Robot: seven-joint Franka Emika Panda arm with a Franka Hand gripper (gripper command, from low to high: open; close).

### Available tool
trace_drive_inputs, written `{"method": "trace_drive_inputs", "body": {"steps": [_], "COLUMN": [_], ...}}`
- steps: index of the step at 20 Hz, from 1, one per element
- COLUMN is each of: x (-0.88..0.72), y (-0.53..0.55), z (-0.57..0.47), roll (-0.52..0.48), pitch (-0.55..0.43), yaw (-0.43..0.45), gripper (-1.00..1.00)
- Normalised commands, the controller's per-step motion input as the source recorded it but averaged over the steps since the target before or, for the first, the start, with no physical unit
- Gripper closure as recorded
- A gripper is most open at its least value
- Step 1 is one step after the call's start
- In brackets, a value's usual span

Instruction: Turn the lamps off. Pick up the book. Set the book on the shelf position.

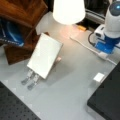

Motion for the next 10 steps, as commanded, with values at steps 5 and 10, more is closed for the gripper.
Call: {"method": "trace_drive_inputs", "body": {"steps": [5, 10], "x": [-0.50, -0.51], "y": [-0.21, -0.19], "z": [-0.37, -0.33], "roll": [0.044, 0.038], "pitch": [-0.413, -0.406], "yaw": [0.016, 0.027], "gripper": [1.00, 1.00]}}
